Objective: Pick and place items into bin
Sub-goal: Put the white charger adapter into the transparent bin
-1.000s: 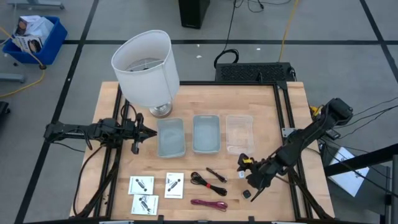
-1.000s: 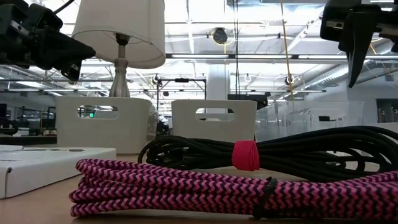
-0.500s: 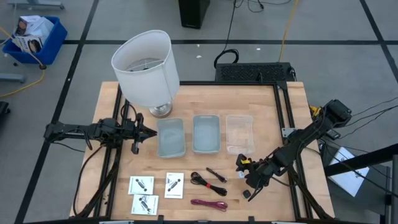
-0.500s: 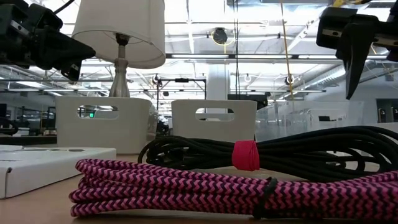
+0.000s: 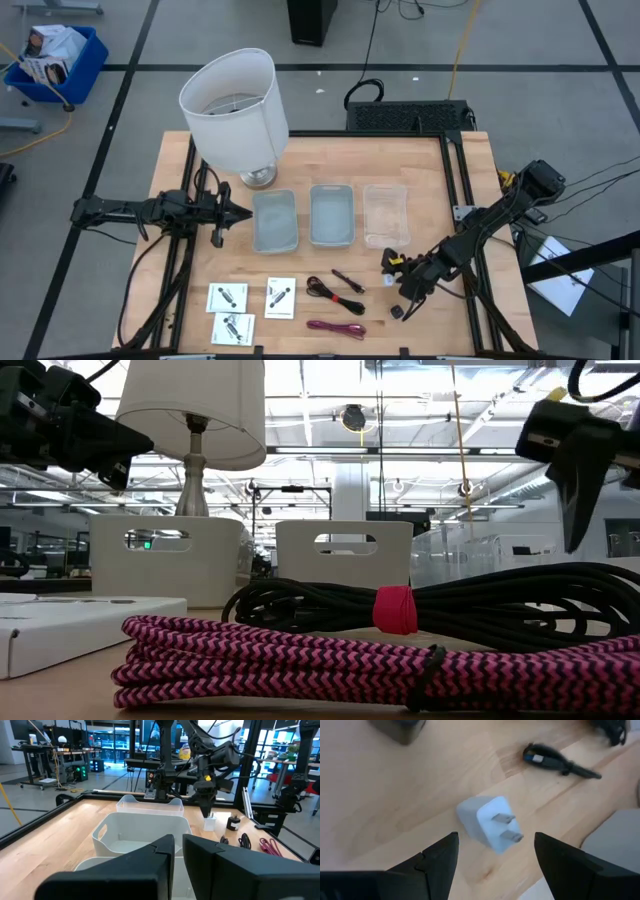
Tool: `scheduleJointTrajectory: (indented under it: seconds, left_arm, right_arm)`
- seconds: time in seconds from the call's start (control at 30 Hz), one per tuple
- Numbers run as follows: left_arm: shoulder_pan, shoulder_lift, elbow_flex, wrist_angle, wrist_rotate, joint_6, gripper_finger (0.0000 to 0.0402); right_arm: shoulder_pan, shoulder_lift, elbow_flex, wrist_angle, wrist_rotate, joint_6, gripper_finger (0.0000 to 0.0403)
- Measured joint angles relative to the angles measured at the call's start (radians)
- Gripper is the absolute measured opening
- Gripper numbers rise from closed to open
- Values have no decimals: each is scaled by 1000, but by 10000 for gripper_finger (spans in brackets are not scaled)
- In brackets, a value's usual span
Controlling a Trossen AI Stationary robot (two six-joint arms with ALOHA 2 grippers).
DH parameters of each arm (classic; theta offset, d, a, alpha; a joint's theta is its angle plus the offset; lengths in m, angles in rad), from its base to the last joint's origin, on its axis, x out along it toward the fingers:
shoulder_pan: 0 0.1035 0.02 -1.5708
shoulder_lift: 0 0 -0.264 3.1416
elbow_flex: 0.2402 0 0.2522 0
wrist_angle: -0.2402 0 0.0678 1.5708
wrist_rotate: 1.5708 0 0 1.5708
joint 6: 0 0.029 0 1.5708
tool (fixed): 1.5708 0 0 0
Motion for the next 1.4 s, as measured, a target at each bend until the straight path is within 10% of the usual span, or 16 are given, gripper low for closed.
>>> scheduleJointTrajectory:
  seconds: [1.0, 1.4]
  left_arm:
    - [0, 0, 0, 0, 0, 0, 47]
    - [0, 0, 0, 0, 0, 0, 47]
  right_arm:
    - [-51, 92, -20, 133, -83, -102, 250]
    - [-61, 99, -20, 155, -135, -63, 151]
